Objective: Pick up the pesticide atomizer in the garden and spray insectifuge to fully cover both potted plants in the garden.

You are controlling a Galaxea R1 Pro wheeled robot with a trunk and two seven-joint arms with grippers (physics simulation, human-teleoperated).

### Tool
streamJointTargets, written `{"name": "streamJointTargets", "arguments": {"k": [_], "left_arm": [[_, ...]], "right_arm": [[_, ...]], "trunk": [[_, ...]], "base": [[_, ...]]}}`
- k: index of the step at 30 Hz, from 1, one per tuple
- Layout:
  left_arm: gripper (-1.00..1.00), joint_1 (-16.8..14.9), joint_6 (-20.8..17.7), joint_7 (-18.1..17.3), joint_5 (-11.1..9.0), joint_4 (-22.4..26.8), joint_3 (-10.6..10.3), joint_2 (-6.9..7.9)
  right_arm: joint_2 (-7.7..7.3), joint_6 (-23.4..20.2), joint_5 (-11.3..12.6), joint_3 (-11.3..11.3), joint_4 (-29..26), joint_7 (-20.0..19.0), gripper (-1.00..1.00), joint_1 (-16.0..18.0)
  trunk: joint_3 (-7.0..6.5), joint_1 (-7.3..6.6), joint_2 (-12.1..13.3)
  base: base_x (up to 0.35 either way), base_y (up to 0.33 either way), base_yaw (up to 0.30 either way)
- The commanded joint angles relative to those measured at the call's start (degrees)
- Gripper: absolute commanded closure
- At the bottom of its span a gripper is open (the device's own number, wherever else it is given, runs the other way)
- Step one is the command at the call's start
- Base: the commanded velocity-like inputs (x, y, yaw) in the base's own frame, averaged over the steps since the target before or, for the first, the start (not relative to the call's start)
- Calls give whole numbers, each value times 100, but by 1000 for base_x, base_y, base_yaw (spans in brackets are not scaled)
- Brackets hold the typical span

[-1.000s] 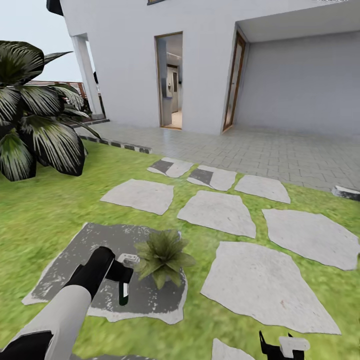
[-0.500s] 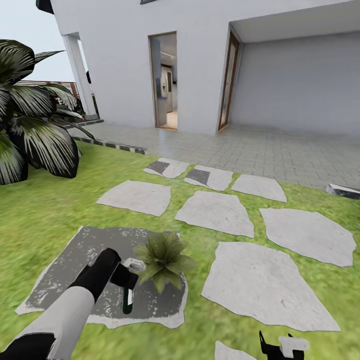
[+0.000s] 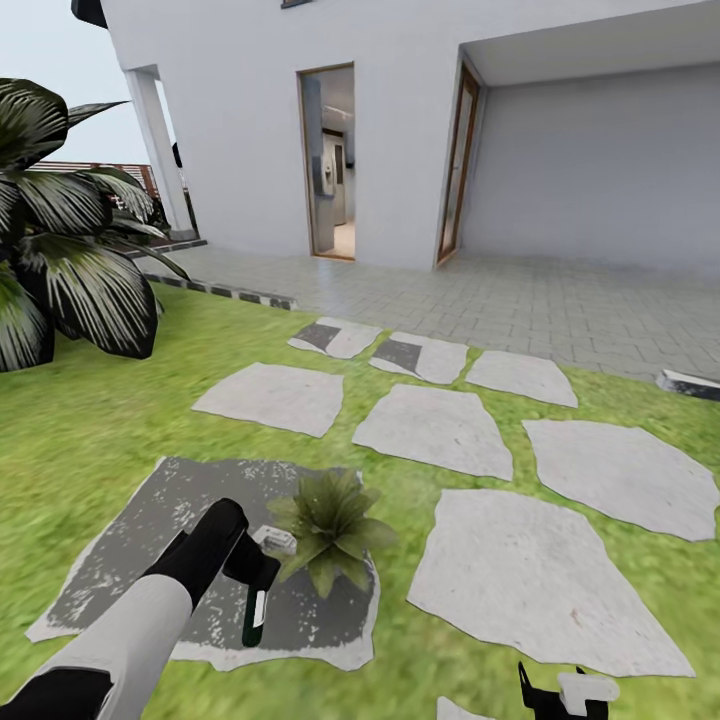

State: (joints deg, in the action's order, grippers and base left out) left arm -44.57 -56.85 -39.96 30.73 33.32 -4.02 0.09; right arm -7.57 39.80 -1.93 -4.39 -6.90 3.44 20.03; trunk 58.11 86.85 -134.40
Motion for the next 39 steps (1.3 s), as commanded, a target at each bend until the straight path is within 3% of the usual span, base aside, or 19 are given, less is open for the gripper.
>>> {"name": "streamJointTargets", "arguments": {"k": [1, 10, 15, 39], "left_arm": [[100, 3, -10, -56, 59, 8, -10, 0], [100, 9, -19, -56, 56, -18, -18, -18], [100, 13, -14, -55, 64, -387, -24, -20], [100, 0, 25, -55, 74, -826, -2, 6]], "right_arm": [[0, 19, -24, -43, 4, -9, -100, 2], [2, 19, -27, -36, 4, -10, -100, 2], [2, 19, -27, -36, 6, -10, -100, 1], [2, 19, -27, -36, 13, -10, -100, 2]], "trunk": [[5, -1, -2], [5, -1, -2], [5, -1, -2], [5, -1, -2]], "base": [[21, 11, 0], [4, 2, 0], [189, 0, 0], [24, 1, 0]]}}
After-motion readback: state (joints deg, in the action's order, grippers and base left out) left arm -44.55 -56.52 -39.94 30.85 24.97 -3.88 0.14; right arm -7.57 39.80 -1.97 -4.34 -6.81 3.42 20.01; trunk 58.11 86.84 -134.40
